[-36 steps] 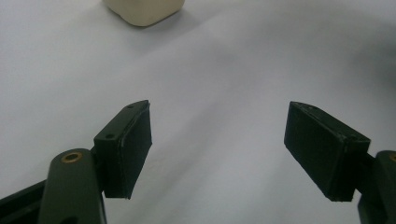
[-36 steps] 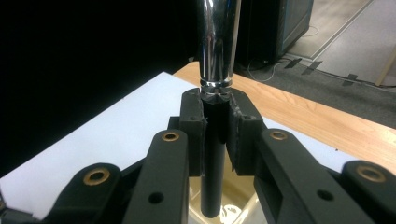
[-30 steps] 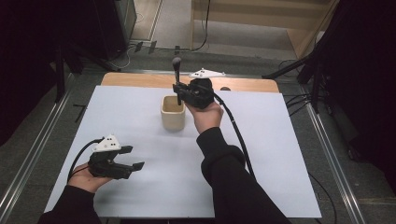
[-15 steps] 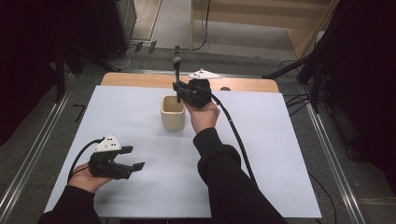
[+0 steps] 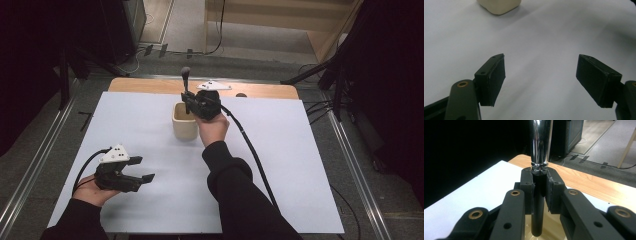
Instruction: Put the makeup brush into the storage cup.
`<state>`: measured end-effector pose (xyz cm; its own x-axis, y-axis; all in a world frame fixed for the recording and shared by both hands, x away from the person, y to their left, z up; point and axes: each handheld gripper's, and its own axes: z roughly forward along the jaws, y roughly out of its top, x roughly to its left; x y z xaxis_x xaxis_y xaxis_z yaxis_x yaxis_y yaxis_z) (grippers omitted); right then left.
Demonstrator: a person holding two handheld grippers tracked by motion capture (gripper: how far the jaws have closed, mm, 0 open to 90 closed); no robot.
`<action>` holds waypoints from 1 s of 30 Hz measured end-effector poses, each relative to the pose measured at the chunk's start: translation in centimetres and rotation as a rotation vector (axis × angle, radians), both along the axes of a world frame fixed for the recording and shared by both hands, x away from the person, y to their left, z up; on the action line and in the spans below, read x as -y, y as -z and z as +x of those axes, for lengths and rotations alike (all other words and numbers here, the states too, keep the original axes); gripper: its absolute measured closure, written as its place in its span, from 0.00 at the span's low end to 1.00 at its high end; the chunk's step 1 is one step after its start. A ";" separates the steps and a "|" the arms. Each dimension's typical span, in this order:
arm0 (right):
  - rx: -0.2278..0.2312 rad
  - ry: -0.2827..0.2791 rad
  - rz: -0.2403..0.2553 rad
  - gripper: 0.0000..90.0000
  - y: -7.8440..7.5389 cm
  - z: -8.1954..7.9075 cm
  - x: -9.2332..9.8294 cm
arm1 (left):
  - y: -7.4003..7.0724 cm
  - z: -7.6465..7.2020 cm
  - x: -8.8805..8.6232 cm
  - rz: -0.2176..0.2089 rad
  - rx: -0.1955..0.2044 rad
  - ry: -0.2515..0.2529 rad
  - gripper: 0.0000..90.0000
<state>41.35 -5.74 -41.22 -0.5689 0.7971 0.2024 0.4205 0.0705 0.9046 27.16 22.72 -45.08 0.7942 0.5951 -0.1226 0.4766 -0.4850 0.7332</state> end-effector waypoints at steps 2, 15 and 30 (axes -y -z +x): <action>0.003 -0.003 -0.004 0.88 0.3 0.0 0.0 | 0.0 0.0 0.0 0.002 0.001 0.000 0.27; -0.007 0.006 0.011 0.88 2.5 -0.4 0.0 | 0.0 0.0 0.0 0.004 0.000 0.001 0.27; -0.017 -0.026 -0.011 0.87 3.5 -0.9 -0.1 | 0.0 0.0 0.1 0.004 0.001 0.000 0.27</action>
<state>40.44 -5.59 -44.76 -0.5857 0.7847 0.2033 0.4339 0.0916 0.8963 27.16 22.67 -45.13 0.7944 0.5955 -0.1195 0.4761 -0.4883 0.7314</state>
